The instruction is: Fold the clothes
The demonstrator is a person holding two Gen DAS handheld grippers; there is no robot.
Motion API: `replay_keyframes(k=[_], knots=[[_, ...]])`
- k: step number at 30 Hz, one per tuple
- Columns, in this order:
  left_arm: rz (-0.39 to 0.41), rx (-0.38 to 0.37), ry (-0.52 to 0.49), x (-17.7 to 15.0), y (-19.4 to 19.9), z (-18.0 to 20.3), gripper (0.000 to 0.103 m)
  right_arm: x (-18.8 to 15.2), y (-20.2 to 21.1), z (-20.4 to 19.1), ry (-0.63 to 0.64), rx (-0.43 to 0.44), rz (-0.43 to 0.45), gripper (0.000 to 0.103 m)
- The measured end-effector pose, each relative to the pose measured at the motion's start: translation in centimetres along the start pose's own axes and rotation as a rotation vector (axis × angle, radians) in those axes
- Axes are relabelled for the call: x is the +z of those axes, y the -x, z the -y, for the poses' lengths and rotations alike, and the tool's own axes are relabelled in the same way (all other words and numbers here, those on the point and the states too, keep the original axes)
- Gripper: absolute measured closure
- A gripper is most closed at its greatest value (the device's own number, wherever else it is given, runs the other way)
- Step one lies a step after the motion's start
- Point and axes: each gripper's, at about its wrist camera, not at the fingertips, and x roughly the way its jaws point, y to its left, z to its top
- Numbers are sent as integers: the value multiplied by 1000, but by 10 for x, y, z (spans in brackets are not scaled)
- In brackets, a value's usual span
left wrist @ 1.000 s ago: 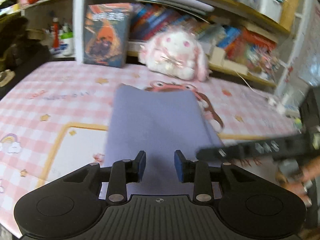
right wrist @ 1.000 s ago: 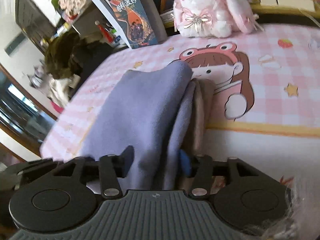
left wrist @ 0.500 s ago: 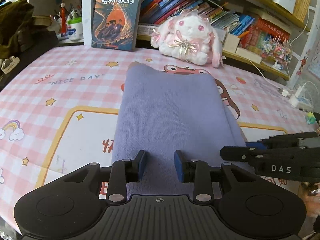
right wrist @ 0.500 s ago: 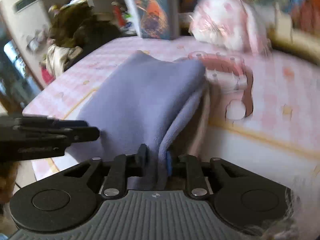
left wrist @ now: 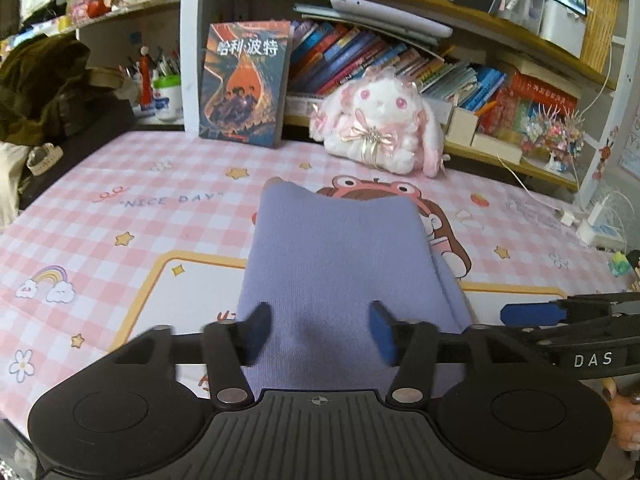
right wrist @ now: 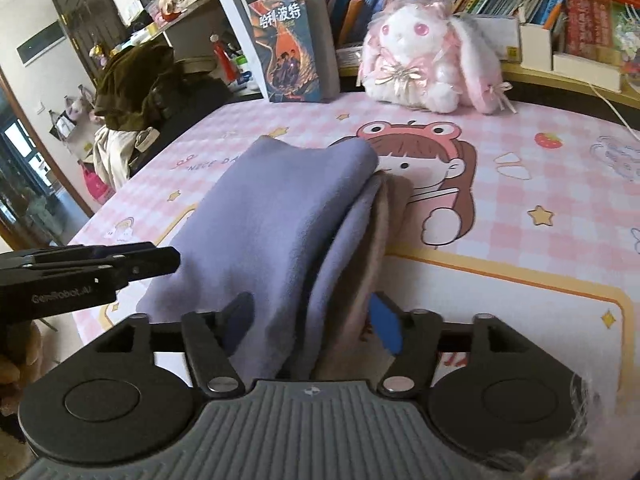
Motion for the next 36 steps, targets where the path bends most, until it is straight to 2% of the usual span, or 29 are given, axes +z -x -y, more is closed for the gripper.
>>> replay_keyframes(k=[1, 6, 14, 18, 21, 26, 30, 36], knots=[[1, 2, -2, -1, 1, 1, 29, 0, 2, 1, 0, 0, -1, 33], [-15, 33, -14, -5, 2, 7, 21, 0, 5, 5, -10, -3, -9, 30], [-5, 32, 14, -6, 2, -4, 18, 5, 4, 4, -17, -11, -14, 26], [-10, 4, 12, -5, -4, -13, 18, 6, 2, 0, -27, -33, -8, 26], [-23, -35, -2, -5, -12, -21, 18, 5, -3, -4, -44, -57, -9, 26], [-96, -109, 56, 3, -35, -46, 18, 8, -15, -12, -103, -122, -14, 26], [-157, -209, 196, 13, -57, -78, 18, 11, -27, -18, -167, -176, -22, 26], [-224, -330, 237, 23, -86, -98, 19, 12, -42, -18, -308, -232, -30, 26]])
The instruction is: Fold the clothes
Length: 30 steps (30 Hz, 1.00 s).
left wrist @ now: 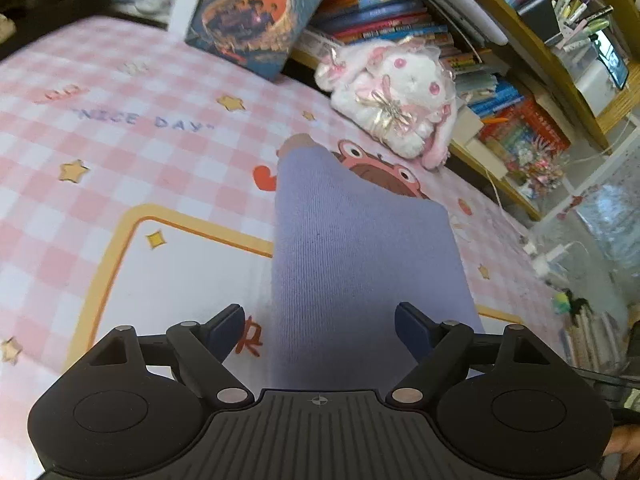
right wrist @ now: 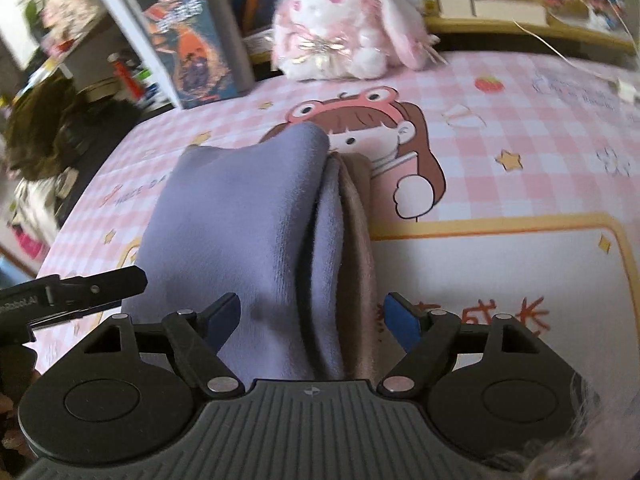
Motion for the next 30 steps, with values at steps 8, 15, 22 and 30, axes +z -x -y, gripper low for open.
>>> replay_keyframes(k=[8, 15, 22, 30], knots=[[-106, -103, -17, 15, -27, -11, 24, 0, -10, 9, -196, -8, -10, 35], [-147, -189, 74, 26, -44, -26, 40, 2, -19, 13, -291, 8, 1, 46], [-70, -78, -208, 31, -28, 16, 58, 9, -9, -24, -64, -56, 80, 79], [-143, -108, -116, 33, -34, -5, 49, 5, -6, -22, -63, -47, 65, 78]])
